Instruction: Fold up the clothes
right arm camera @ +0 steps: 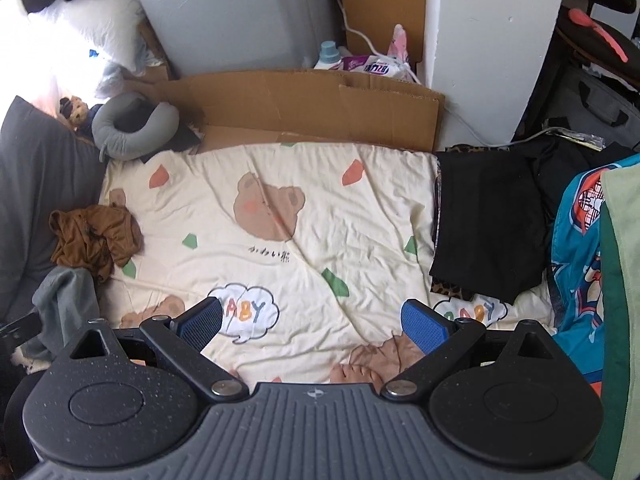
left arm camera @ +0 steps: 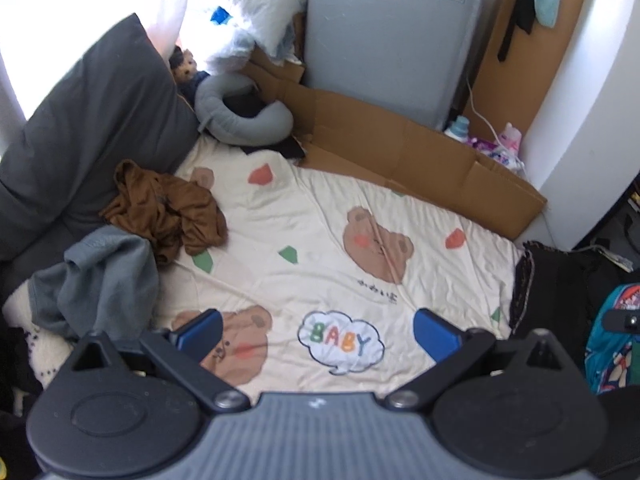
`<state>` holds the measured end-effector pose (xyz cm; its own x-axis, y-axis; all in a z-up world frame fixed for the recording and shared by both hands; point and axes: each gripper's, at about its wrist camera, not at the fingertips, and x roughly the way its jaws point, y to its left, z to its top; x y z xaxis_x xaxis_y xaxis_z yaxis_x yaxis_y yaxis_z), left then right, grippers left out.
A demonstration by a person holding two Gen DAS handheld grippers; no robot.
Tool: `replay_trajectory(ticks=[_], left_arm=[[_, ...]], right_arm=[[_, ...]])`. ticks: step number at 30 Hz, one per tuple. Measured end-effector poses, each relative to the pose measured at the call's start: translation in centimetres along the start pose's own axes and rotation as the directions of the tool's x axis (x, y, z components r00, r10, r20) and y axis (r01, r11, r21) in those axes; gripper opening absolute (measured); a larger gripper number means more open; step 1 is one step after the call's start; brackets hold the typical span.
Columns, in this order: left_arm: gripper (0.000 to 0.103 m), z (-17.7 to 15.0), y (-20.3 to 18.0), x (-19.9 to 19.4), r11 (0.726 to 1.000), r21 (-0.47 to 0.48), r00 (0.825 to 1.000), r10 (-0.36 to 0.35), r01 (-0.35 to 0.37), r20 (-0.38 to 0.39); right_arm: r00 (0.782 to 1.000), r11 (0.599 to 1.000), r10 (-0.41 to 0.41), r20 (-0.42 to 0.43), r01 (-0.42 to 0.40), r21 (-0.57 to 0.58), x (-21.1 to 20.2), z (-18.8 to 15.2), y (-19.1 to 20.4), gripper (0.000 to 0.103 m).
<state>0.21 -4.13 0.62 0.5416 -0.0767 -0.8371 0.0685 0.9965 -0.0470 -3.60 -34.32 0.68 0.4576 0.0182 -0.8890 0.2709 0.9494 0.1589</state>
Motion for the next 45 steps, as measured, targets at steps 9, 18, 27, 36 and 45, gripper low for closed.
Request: replay_trajectory(ticks=[9, 18, 27, 36, 45], left_arm=[[0.102, -0.3, -1.3, 0.5, 0.999, 0.038, 1.000, 0.016, -0.016, -0.009], [0.102, -0.6, -2.5, 0.6, 0.998, 0.060, 1.000, 0.012, -0.010, -0.025], [0.102, -0.7, -3.1, 0.9, 0.998, 0.066, 0.999, 0.018, -0.016, -0.039], [0.100, -0.9, -3.5, 0.9, 0.997, 0.075, 0.999, 0.013, -0.009, -0.044], [0.090, -1.0, -3.6, 1.1, 0.996, 0.083, 0.998, -0.010, 0.014, -0.057]], right_arm=[[1.000, 0.999, -0.002, -0.027, 0.001, -0.047, 0.2, -1.4, 1.4, 0.099], [0.998, 0.997, -0.009, -0.055, 0.005, -0.079, 0.2, -2.0, 1.6, 0.099], [0.998, 0.993, -0.022, -0.054, 0.015, -0.117, 0.7, -2.7, 2.4, 0.099], [0.997, 0.992, -0.029, -0.076, 0.019, -0.126, 1.1, -2.7, 3.1, 0.099], [0.997, 0.992, -0.019, -0.070, 0.010, -0.124, 1.2, -2.7, 3.6, 0.099]])
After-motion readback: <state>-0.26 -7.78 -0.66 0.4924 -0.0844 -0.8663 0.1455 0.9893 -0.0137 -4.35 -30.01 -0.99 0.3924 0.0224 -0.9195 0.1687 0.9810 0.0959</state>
